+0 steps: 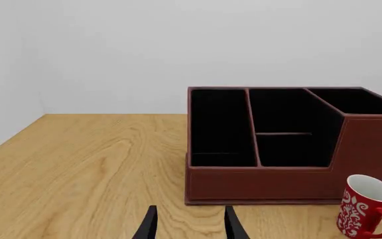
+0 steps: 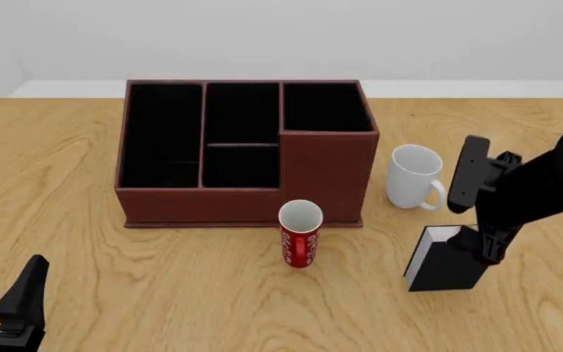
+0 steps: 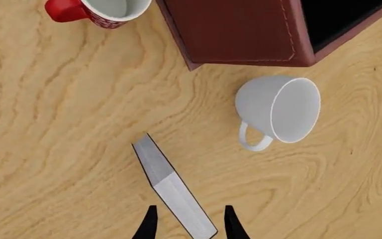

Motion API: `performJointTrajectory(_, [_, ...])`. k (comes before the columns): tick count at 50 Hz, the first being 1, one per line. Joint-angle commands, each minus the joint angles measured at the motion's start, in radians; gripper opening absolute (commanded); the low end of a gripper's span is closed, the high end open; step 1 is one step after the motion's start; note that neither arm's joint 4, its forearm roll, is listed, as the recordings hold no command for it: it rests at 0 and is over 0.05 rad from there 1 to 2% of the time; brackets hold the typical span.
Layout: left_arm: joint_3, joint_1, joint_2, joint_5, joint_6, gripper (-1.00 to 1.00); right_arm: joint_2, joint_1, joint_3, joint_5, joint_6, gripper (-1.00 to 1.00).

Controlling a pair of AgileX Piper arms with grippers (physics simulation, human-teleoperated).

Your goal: Pick up the book and place it in the right compartment of the caddy.

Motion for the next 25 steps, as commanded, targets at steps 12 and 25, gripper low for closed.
performJointTrajectory(12, [0.000, 0.000, 0.000, 0.000, 0.000, 1.00, 0.034, -0.010, 0.023, -0.023, 0.008, 1.00])
performJointTrajectory(25, [0.000, 0.000, 0.000, 0.000, 0.000, 1.00, 0.070, -0.020, 0.042, -0.047, -0.004, 1.00])
